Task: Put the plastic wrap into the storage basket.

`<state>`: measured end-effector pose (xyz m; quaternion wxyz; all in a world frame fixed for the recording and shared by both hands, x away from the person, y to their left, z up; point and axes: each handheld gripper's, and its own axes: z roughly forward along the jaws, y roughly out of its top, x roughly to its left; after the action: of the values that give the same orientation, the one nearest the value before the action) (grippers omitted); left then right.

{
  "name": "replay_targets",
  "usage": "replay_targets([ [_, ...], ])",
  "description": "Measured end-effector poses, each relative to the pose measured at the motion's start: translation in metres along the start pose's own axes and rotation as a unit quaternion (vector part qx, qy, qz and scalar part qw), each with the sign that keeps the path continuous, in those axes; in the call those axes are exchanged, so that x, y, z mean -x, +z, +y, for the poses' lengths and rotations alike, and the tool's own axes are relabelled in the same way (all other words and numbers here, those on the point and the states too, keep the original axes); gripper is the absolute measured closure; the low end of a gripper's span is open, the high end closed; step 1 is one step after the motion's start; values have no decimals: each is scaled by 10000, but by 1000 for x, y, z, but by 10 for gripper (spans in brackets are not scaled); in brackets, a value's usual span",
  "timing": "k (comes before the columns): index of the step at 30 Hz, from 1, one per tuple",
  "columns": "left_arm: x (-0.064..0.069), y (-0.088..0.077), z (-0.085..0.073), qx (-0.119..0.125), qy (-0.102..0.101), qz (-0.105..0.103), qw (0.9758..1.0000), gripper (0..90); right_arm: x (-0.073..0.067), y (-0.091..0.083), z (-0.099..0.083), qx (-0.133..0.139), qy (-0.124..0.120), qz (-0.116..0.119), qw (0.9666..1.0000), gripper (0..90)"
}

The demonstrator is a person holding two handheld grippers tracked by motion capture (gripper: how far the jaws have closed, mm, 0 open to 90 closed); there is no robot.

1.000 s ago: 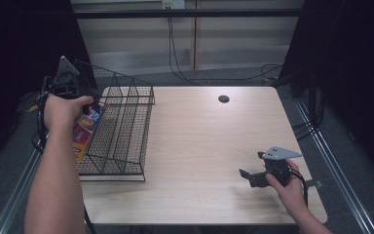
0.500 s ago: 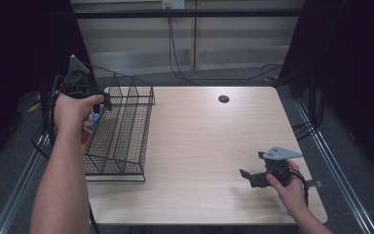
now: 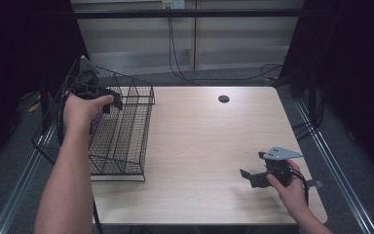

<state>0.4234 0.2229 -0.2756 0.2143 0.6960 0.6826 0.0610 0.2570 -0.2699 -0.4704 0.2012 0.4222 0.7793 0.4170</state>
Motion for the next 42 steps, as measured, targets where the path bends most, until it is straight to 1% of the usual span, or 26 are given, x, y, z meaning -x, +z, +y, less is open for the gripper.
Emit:
replay_targets([
  [1, 1, 1, 0, -8, 35, -22, 10000, 209, 0, 0, 0, 10, 2, -18, 10000, 19],
  [3, 3, 2, -1, 13, 24, -93, 10000, 203, 0, 0, 0, 2, -4, 23, 10000, 18],
  [5, 6, 4, -1, 22, 102, -154, 9998, 184, 0, 0, 0, 4, -8, 44, 10000, 18],
  [6, 7, 5, -2, 39, 96, -194, 9998, 175, 0, 0, 0, 15, -17, 20, 10000, 18],
  [10, 12, 9, -3, 43, 215, -255, 9994, 163, 0, -1, 0, 6, 6, 18, 10000, 18],
  [11, 14, 10, -4, 43, 290, -254, 9992, 158, 0, -1, 0, 5, 1, 23, 10000, 18],
  [12, 16, 11, -4, 71, 308, -270, 9991, 152, 0, 0, 0, 16, -32, 19, 10000, 18],
  [15, 22, 14, -6, 84, 370, -385, 9985, 132, 0, -1, 0, 18, -21, 17, 10000, 18],
  [17, 26, 17, -7, 57, 472, -403, 9981, 127, 0, -1, 0, 28, -10, 10, 10000, 18],
  [20, 31, 21, -8, 44, 557, -435, 9975, 124, 0, -1, 0, 26, -23, 16, 10000, 19],
  [22, 33, 23, -9, 50, 562, -434, 9975, 123, 0, -1, 0, 26, -33, 19, 10000, 18],
  [23, 36, 26, -10, 58, 538, -460, 9975, 123, 0, -1, 0, 22, -32, 28, 10000, 18],
  [24, 36, 26, -10, 58, 538, -460, 9975, 121, 0, 0, 0, 13, -24, 49, 10000, 18],
  [25, 37, 27, -10, 34, 645, -487, 9967, 121, 0, -1, 0, 5, -5, 45, 10000, 18],
  [26, 37, 27, -10, 34, 645, -487, 9967, 121, 0, -1, 0, 5, -3, 44, 10000, 19],
  [29, 44, 29, -11, 25, 725, -543, 9959, 119, 0, 0, 0, 16, -33, 54, 10000, 19],
  [31, 44, 30, -12, 31, 730, -552, 9958, 119, 0, 0, 0, 2, -14, 55, 10000, 19],
  [32, 47, 32, -12, 19, 744, -610, 9954, 119, 0, 0, 0, 0, -17, 59, 10000, 19],
  [35, 50, 33, -13, 18, 778, -632, 9950, 119, 0, 0, 0, 9, -24, 47, 10000, 19],
  [36, 52, 34, -14, 37, 821, -683, 9943, 119, 0, 0, 0, 2, -20, 63, 10000, 19],
  [38, 54, 35, -14, 26, 851, -698, 9939, 119, 0, 0, 0, 8, -12, 61, 10000, 19],
  [39, 56, 36, -15, 30, 916, -706, 9933, 118, 1, -1, 0, 19, 1, 45, 10000, 19],
  [42, 59, 37, -16, -5, 939, -759, 9927, 117, 1, 0, 0, 27, -15, 27, 10000, 19],
])
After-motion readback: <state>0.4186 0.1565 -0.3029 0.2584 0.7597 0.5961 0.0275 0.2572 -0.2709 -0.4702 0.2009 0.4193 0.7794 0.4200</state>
